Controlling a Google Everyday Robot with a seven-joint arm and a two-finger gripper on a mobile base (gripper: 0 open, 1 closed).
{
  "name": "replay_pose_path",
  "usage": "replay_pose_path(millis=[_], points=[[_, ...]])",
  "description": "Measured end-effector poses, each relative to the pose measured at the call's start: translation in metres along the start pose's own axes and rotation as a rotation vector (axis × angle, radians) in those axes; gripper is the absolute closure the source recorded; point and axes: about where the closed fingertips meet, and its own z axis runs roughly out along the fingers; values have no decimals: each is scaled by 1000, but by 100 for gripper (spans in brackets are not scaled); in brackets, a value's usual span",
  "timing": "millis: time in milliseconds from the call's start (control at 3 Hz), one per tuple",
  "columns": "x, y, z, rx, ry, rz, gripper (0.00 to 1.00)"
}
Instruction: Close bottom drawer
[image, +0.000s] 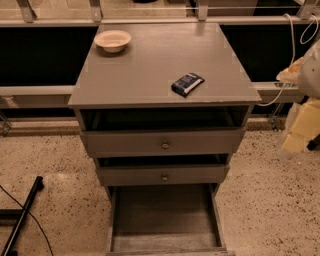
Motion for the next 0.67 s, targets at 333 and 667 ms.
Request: replay_pose_path(millis=[333, 667], points=[[16, 28, 33, -6, -94, -10, 0], [54, 70, 98, -44, -223, 47, 0]])
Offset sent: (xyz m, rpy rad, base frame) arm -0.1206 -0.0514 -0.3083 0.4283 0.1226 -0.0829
